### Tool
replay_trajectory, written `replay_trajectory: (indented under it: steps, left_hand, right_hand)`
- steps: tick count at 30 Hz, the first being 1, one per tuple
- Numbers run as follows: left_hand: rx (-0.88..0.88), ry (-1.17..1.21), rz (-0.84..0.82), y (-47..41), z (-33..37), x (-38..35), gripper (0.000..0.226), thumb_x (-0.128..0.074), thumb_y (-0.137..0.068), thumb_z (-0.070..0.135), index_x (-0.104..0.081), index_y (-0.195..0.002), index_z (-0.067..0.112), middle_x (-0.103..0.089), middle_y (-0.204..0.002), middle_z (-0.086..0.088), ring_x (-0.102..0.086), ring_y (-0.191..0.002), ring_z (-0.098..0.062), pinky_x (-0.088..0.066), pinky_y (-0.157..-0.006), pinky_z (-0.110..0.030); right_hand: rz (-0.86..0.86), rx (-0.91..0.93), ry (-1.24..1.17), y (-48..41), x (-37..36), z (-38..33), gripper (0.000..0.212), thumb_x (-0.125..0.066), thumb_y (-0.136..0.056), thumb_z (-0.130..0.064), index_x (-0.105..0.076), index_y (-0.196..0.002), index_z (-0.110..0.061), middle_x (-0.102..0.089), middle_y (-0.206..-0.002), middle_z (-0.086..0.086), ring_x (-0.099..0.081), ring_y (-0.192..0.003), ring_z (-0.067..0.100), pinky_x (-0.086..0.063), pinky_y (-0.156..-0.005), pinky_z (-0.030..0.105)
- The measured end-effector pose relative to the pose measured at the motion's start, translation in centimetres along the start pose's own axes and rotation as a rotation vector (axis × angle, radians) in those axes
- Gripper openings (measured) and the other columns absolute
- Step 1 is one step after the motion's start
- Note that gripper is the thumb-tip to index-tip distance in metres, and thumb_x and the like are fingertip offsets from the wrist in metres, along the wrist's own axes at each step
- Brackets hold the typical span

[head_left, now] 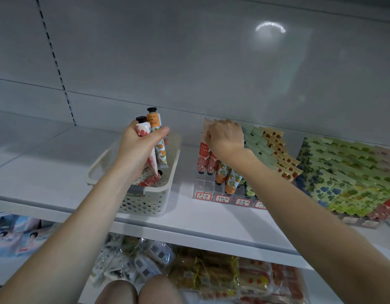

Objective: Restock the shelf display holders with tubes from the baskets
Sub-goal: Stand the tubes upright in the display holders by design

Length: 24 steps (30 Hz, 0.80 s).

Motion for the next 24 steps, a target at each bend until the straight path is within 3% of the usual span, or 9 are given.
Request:
replay_trajectory:
  steps: [5,9,13,16,18,21,24]
  left_hand:
    - [0.012,-0.019,-0.011,0.1,0.0,-0.1,0.016,-0.068,-0.084,0.014,-0.054,-0.085,0.021,-0.065,-0.063,0.009,-0.065,-0.056,-0.005,-0.052,-0.05,-0.026]
    - [0.0,-0.012,-0.027,0.2,0.2,-0.3,0.018,-0.068,-0.083,0.011,-0.054,-0.089,0.02,-0.063,-0.078,0.002,-0.066,-0.059,-0.005,-0.052,-0.047,-0.021]
    - [-0.001,-0.031,-0.048,0.3,0.3,-0.5,0.023,-0.069,-0.082,0.011,-0.055,-0.099,0.014,-0.066,-0.087,-0.002,-0.069,-0.066,-0.008,-0.052,-0.057,-0.026]
    - [-0.008,-0.043,-0.056,0.4,0.5,-0.7,0.019,-0.069,-0.082,0.011,-0.058,-0.097,0.015,-0.067,-0.086,-0.002,-0.069,-0.074,-0.012,-0.052,-0.069,-0.03]
    - [-0.009,-0.04,-0.048,0.6,0.8,-0.7,0.014,-0.068,-0.083,0.011,-0.061,-0.089,0.021,-0.067,-0.077,0.001,-0.066,-0.072,-0.011,-0.052,-0.07,-0.03]
    - [-0.033,-0.039,-0.063,1.0,1.6,-0.9,0.013,-0.068,-0.083,0.013,-0.062,-0.085,0.024,-0.067,-0.061,0.008,-0.063,-0.057,-0.009,-0.052,-0.059,-0.024]
    - [-0.103,-0.113,-0.06,1.7,2.4,-1.3,0.017,-0.072,-0.079,0.013,-0.062,-0.085,0.026,-0.066,-0.068,0.006,-0.062,-0.061,-0.01,-0.049,-0.054,-0.023]
  right_hand:
    - [0.013,-0.003,-0.011,-0.2,0.0,0.1,0.019,-0.043,-0.094,-0.01,-0.06,-0.103,-0.007,-0.062,-0.107,0.01,-0.051,-0.106,0.029,-0.037,-0.087,0.033]
    - [-0.024,-0.024,-0.07,0.0,0.3,0.6,0.026,-0.043,-0.093,-0.018,-0.048,-0.068,-0.011,-0.056,-0.082,0.006,-0.055,-0.1,0.028,-0.033,-0.074,0.029]
    - [-0.011,-0.015,-0.115,0.1,0.5,1.0,0.025,-0.049,-0.091,-0.03,-0.063,-0.089,-0.011,-0.064,-0.093,0.007,-0.056,-0.097,0.028,-0.036,-0.07,0.03]
    - [0.027,-0.013,-0.138,0.2,0.7,1.3,0.028,-0.048,-0.092,-0.032,-0.063,-0.092,-0.009,-0.063,-0.093,0.009,-0.055,-0.097,0.029,-0.037,-0.07,0.03]
    - [0.067,-0.026,-0.277,0.0,1.1,1.7,0.028,-0.048,-0.093,-0.029,-0.063,-0.089,-0.006,-0.063,-0.086,0.009,-0.058,-0.089,0.027,-0.042,-0.068,0.032]
    - [0.145,-0.036,-0.773,0.0,2.8,1.9,0.03,-0.049,-0.095,-0.026,-0.063,-0.086,-0.001,-0.061,-0.072,0.006,-0.053,-0.059,0.013,-0.04,-0.057,0.027]
    - [0.133,0.031,-1.069,1.2,5.5,1.1,0.028,-0.047,-0.096,-0.034,-0.063,-0.09,-0.011,-0.064,-0.075,-0.005,-0.053,-0.061,0.0,-0.042,-0.06,0.017]
Point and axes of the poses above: each hand's wrist, its own y-axis away from the middle knuckle, its own x-axis out of the back of the hand, z = x × y, the point moved 2 cm from there along -y, towards the middle knuckle
